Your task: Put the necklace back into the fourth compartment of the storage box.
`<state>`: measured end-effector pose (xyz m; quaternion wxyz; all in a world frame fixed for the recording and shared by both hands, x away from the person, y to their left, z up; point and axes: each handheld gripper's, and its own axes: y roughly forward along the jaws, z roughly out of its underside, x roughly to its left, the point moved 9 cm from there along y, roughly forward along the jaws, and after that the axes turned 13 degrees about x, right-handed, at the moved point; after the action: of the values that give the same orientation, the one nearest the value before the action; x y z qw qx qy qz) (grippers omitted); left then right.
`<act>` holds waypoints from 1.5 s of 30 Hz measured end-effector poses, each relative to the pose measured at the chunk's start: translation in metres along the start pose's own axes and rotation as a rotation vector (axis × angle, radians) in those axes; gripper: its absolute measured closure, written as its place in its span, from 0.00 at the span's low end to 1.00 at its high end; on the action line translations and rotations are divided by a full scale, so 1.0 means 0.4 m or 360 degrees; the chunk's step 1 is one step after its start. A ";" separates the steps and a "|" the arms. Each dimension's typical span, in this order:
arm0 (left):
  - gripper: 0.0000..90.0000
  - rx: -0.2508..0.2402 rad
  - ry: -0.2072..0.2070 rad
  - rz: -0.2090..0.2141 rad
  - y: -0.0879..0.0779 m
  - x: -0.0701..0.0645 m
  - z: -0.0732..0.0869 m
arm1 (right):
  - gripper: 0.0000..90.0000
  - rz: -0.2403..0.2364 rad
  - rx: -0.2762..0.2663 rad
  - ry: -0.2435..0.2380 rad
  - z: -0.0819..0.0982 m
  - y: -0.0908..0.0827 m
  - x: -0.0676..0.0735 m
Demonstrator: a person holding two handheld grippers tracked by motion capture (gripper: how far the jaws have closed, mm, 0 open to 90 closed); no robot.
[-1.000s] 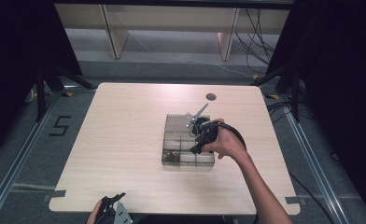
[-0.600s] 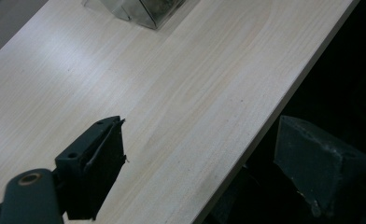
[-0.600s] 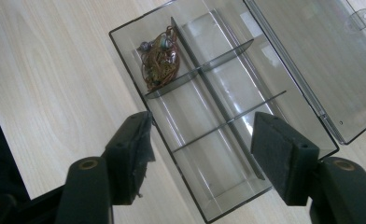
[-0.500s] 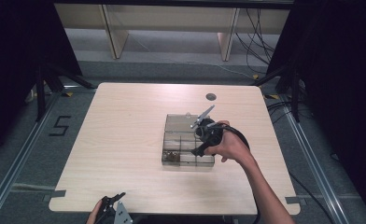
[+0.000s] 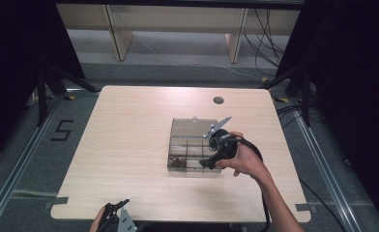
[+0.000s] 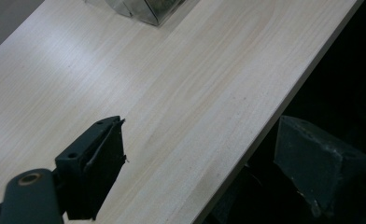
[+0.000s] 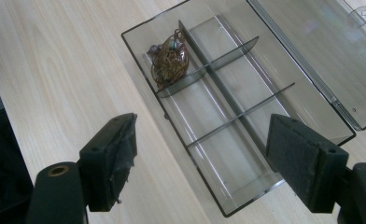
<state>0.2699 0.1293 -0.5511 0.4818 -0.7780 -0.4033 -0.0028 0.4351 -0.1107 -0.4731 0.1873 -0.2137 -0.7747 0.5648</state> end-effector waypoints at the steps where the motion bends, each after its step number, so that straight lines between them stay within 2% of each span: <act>1: 0.17 -0.0006 -0.0043 0.0036 -0.003 -0.008 0.000 | 0.29 0.0008 -0.0006 0.0000 0.003 -0.001 0.002; 3: 0.17 0.0010 0.0005 0.0015 -0.001 0.000 0.002 | 0.28 0.0005 -0.0028 -0.0019 0.010 0.000 0.006; 5: 0.17 0.0002 -0.0007 -0.0001 0.002 0.000 0.001 | 0.28 -0.0016 -0.0030 -0.0020 0.018 0.006 0.011; 6: 0.17 -0.0022 -0.0054 0.0035 0.002 -0.010 -0.001 | 0.28 -0.0008 -0.0044 -0.0014 0.022 0.010 0.013; 9: 0.17 -0.0026 -0.0024 0.0027 0.006 -0.008 -0.002 | 0.28 -0.0002 -0.0052 -0.0010 0.035 0.019 0.020; 10: 0.17 -0.0035 -0.0044 0.0032 0.006 -0.012 -0.003 | 0.28 -0.0003 -0.0059 -0.0020 0.038 0.021 0.022; 12: 0.17 -0.0034 -0.0043 0.0045 0.007 -0.014 -0.003 | 0.28 -0.0009 -0.0068 -0.0039 0.044 0.022 0.025; 13: 0.17 -0.0006 -0.0005 0.0034 0.005 -0.009 0.001 | 0.29 0.0002 -0.0082 -0.0044 0.045 0.020 0.025; 15: 0.17 -0.0006 -0.0020 0.0031 0.004 -0.008 0.001 | 0.29 -0.0009 -0.0077 0.0011 0.053 0.019 0.033; 16: 0.17 -0.0002 -0.0022 0.0031 0.005 -0.008 0.002 | 0.29 0.0006 -0.0112 -0.0060 0.049 0.020 0.030; 17: 0.17 0.0017 -0.0012 0.0014 0.008 -0.005 0.005 | 0.29 0.0020 -0.0111 -0.0040 0.053 0.018 0.032; 18: 0.17 0.0016 -0.0031 0.0016 0.008 -0.007 0.005 | 0.29 0.0008 -0.0122 -0.0023 0.058 0.018 0.039; 19: 0.17 0.0012 -0.0027 0.0017 0.009 -0.007 0.005 | 0.29 0.0004 -0.0129 -0.0034 0.059 0.019 0.042; 20: 0.17 0.0013 -0.0015 0.0021 0.008 -0.007 0.004 | 0.29 -0.0005 -0.0119 -0.0016 0.063 0.020 0.046; 21: 0.17 0.0013 -0.0011 0.0022 0.008 -0.008 0.004 | 0.29 -0.0005 -0.0115 -0.0048 0.064 0.022 0.046; 23: 0.17 0.0005 -0.0015 0.0025 0.006 -0.010 0.001 | 0.29 0.0022 -0.0122 -0.0033 0.066 0.022 0.047; 24: 0.17 -0.0011 -0.0028 0.0027 0.006 -0.011 -0.001 | 0.29 0.0007 -0.0129 -0.0061 0.067 0.025 0.052; 26: 0.17 -0.0009 -0.0020 0.0024 0.005 -0.010 -0.001 | 0.29 0.0020 -0.0112 -0.0063 0.072 0.026 0.054; 28: 0.17 -0.0005 -0.0021 0.0028 0.004 -0.011 0.002 | 0.29 -0.0012 -0.0109 -0.0025 0.077 0.026 0.062; 29: 0.17 -0.0002 -0.0004 0.0023 0.004 -0.009 0.002 | 0.29 0.0018 -0.0136 -0.0053 0.074 0.029 0.058; 30: 0.17 -0.0004 0.0004 0.0013 0.004 -0.006 0.002 | 0.29 0.0001 -0.0133 -0.0043 0.077 0.029 0.063; 31: 0.17 -0.0010 -0.0019 0.0018 0.002 -0.007 0.001 | 0.29 -0.0006 -0.0117 -0.0049 0.081 0.029 0.067; 32: 0.17 -0.0002 -0.0006 0.0017 0.000 -0.005 0.001 | 0.29 -0.0022 -0.0097 -0.0022 0.086 0.030 0.073; 33: 0.17 -0.0020 -0.0021 0.0015 0.002 -0.007 -0.001 | 0.29 -0.0024 -0.0110 -0.0048 0.085 0.031 0.074; 35: 0.17 0.0003 -0.0008 0.0022 -0.001 -0.008 0.002 | 0.28 -0.0026 -0.0109 -0.0077 0.088 0.032 0.076; 36: 0.17 -0.0014 -0.0007 0.0009 0.002 -0.006 -0.001 | 0.27 -0.0015 -0.0121 -0.0052 0.089 0.033 0.076; 39: 0.17 -0.0009 -0.0005 0.0011 0.002 -0.007 -0.001 | 0.27 -0.0029 -0.0110 -0.0068 0.099 0.033 0.079; 40: 0.17 -0.0011 -0.0009 0.0013 0.001 -0.007 -0.001 | 0.27 -0.0026 -0.0129 -0.0058 0.099 0.036 0.079; 41: 0.17 -0.0019 -0.0017 0.0014 0.001 -0.008 -0.002 | 0.27 -0.0030 -0.0106 -0.0026 0.105 0.036 0.081; 42: 0.17 -0.0006 -0.0003 0.0012 -0.001 -0.005 -0.001 | 0.27 -0.0021 -0.0139 -0.0060 0.102 0.037 0.079; 43: 0.17 -0.0023 -0.0011 0.0008 0.001 -0.005 -0.003 | 0.27 -0.0030 -0.0120 -0.0046 0.108 0.034 0.080; 45: 0.17 -0.0015 -0.0020 0.0012 0.001 -0.007 -0.001 | 0.27 -0.0051 -0.0136 -0.0053 0.111 0.031 0.083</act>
<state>0.2683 0.1272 -0.5521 0.4755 -0.7819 -0.4032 0.0020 0.3853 -0.1246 -0.4963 0.1740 -0.1997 -0.8044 0.5317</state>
